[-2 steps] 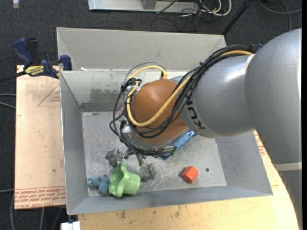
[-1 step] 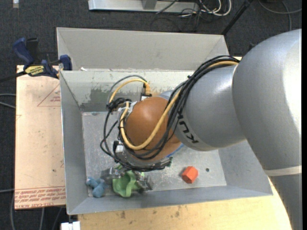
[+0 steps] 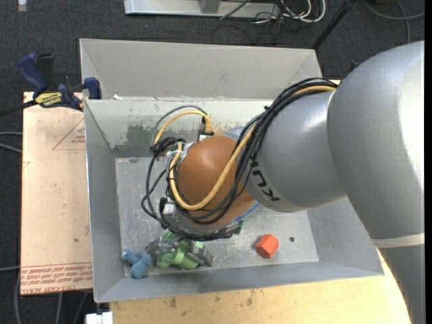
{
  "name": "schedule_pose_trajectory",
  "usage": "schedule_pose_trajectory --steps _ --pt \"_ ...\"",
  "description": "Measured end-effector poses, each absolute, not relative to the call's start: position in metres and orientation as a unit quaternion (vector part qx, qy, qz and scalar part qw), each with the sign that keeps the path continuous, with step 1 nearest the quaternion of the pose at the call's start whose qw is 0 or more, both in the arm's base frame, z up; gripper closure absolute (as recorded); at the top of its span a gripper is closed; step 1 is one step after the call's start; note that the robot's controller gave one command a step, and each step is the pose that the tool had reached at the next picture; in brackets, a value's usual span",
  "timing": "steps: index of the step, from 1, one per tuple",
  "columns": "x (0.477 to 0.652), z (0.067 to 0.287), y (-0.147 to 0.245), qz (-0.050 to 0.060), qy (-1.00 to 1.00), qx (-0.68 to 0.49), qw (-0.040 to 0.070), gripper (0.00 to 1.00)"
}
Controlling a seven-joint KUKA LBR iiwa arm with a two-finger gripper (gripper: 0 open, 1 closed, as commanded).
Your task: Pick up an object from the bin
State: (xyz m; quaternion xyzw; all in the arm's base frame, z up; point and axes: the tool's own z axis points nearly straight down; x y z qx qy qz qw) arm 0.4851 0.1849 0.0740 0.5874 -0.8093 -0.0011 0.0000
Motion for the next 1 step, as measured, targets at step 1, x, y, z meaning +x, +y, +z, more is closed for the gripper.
schedule_pose_trajectory --steps 1 --pt "0.5478 0.2457 0.2147 0.001 -0.815 0.580 -0.007 1.00"
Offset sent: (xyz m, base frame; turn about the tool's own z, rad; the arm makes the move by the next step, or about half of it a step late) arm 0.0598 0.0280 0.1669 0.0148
